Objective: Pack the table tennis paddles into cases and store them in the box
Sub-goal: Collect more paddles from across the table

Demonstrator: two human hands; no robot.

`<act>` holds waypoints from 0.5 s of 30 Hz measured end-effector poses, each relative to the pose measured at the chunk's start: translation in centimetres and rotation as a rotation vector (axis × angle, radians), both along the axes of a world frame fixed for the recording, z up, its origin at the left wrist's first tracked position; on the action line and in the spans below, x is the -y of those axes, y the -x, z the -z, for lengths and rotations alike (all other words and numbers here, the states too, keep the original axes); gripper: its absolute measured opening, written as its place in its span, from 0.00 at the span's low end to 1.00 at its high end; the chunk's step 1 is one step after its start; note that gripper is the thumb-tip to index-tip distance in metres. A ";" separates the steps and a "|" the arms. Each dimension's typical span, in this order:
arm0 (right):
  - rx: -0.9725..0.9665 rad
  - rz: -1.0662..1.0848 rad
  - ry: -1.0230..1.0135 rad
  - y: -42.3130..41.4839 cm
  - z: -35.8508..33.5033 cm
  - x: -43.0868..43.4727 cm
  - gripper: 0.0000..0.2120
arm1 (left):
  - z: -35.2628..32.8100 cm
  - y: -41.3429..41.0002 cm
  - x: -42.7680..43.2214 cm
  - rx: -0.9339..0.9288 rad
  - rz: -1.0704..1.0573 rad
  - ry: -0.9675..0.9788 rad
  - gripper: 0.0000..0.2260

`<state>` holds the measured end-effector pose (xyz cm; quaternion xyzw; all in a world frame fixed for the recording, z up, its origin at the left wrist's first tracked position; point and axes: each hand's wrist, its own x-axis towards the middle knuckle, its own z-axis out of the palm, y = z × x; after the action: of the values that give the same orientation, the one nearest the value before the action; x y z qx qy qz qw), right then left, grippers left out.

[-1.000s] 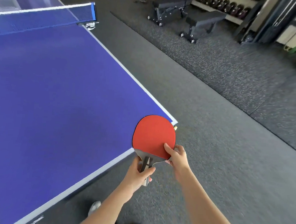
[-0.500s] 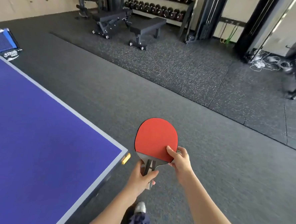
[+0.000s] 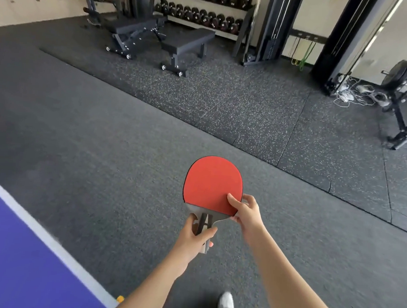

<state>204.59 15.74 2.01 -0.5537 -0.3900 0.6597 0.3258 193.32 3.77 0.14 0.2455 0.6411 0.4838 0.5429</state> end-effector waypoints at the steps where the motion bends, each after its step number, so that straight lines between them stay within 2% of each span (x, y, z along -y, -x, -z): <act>1: 0.003 -0.013 0.004 0.4 0.2 -2.1 0.20 | 0.1 0.3 -1.9 0.000 -0.005 0.003 0.13; 9: 0.004 -0.228 -0.026 6.9 -0.2 -19.6 0.18 | -0.1 4.1 -17.5 0.003 -0.236 -0.002 0.14; 15: -0.017 -0.460 -0.015 16.5 -0.7 -27.5 0.20 | -1.1 10.1 -23.7 0.005 -0.486 -0.013 0.13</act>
<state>188.06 43.26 2.75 -0.4421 -0.5082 0.7183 0.1742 183.19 27.51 1.27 0.0865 0.6769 0.6048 0.4105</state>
